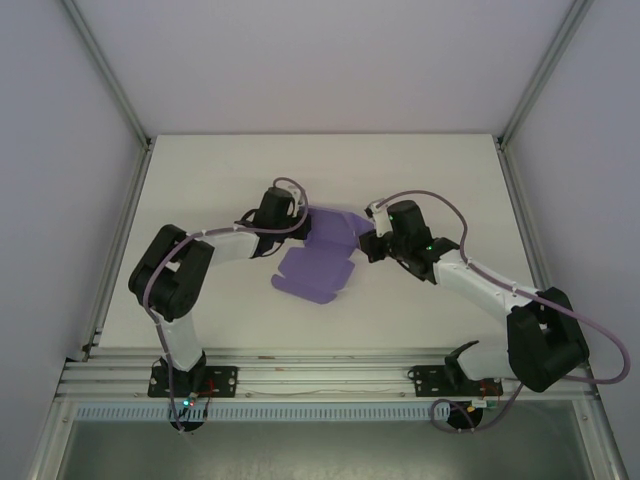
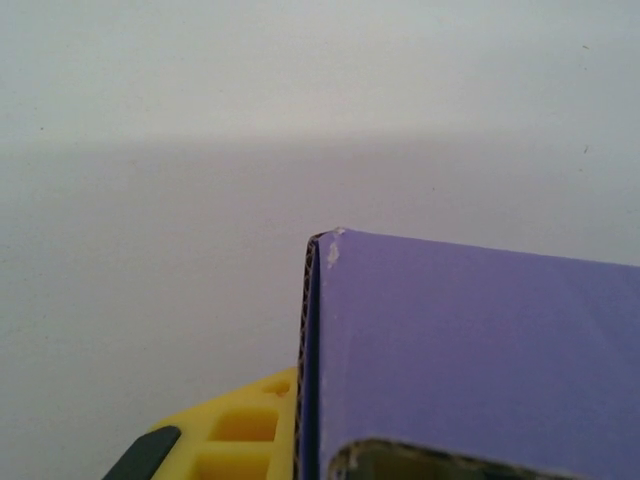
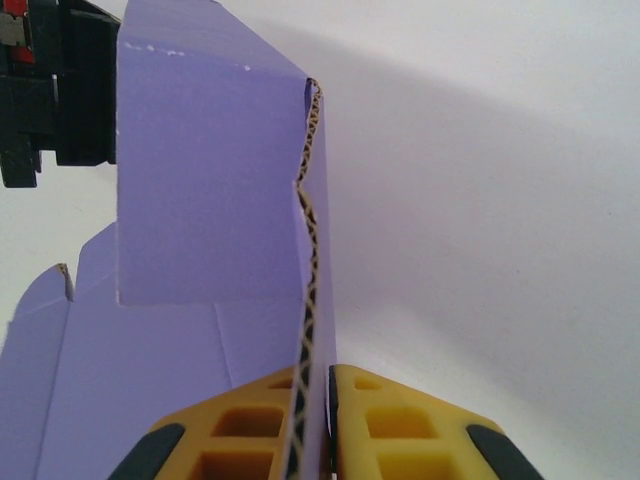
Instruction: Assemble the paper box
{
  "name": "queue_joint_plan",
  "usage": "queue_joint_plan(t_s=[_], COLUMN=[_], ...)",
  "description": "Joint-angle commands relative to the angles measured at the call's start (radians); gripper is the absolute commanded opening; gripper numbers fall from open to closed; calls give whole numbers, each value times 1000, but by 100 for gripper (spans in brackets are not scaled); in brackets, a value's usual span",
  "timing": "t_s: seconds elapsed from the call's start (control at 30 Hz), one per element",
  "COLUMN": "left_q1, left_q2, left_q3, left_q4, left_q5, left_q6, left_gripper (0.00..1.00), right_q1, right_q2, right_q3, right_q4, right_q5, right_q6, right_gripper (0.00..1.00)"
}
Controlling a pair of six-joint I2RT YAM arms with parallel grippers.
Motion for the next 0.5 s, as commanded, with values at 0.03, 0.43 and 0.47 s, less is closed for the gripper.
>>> queue_joint_plan(t_s=[0.03,0.43,0.47], left_q1=[-23,-113,-114], left_q2=[-5,120,119], left_q3=[-13,-6,-6], left_q4=[-40,-77,-72], left_q5=[-84,-477,-472], left_q6=[34,-24,-20], left_gripper=[8,0,0], right_q1=[3,2,2], right_q2=[0,-14,-16], right_q3=[13,10,5], right_q4=[-21,-26,-20], right_q5=[15,13,15], right_q6=[10,27,35], right_gripper=[10,0,2])
